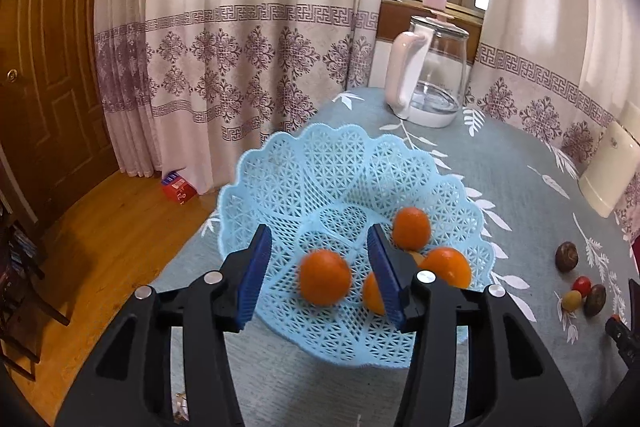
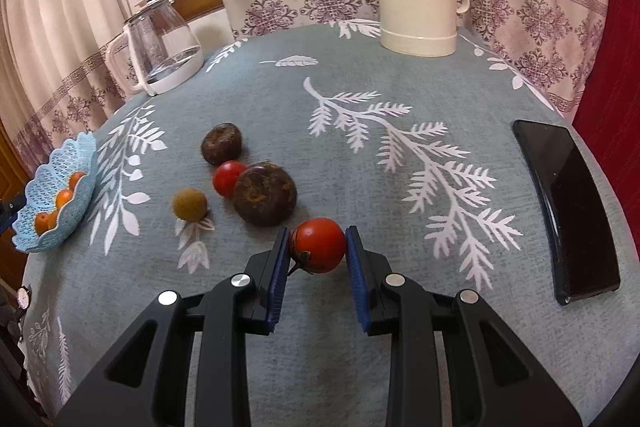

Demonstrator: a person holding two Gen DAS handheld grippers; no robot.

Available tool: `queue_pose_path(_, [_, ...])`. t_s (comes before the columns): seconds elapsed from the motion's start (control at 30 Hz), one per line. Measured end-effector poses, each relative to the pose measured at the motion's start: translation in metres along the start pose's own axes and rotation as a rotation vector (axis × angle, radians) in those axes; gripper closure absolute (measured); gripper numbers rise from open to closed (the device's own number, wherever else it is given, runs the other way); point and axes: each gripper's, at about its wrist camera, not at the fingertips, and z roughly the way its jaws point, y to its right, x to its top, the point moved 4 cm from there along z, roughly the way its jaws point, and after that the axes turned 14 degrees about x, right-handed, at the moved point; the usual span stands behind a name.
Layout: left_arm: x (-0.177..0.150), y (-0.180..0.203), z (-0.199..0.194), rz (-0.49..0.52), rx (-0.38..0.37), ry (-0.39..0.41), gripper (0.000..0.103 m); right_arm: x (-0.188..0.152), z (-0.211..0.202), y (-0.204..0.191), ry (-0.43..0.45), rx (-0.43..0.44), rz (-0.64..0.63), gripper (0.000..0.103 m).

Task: Organize fruits
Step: 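Carry the cherry tomato in the right tool over the blue basket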

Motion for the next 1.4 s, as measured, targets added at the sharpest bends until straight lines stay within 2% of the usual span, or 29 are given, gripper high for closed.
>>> queue_pose_path(0.2, [0.005, -0.009, -0.002, -0.023, -0.002, 0.01, 0.051, -0.001, 0.0, -0.023, -0.011, 0.067, -0.012, 0.075])
queue_pose_path(0.57, [0.012, -0.012, 0.005, -0.041, -0.045, 0.007, 0.051, 0.002, 0.014, -0.1, -0.056, 0.203, -0.11, 0.075])
queue_pose_path(0.93, [0.03, -0.041, 0.014, -0.1, -0.05, 0.001, 0.05, 0.012, 0.039, -0.204, -0.11, 0.369, -0.229, 0.075])
queue_pose_path(1.07, [0.038, -0.049, 0.011, -0.107, -0.043, 0.029, 0.044, 0.012, 0.048, -0.244, -0.125, 0.427, -0.273, 0.075])
queue_pose_path(1.23, [0.044, -0.057, 0.011, -0.113, -0.033, 0.046, 0.044, 0.01, 0.06, -0.282, -0.145, 0.459, -0.312, 0.074])
queue_pose_path(1.4, [0.043, -0.063, 0.02, -0.147, -0.056, 0.008, 0.044, -0.001, 0.079, -0.301, -0.196, 0.46, -0.311, 0.074])
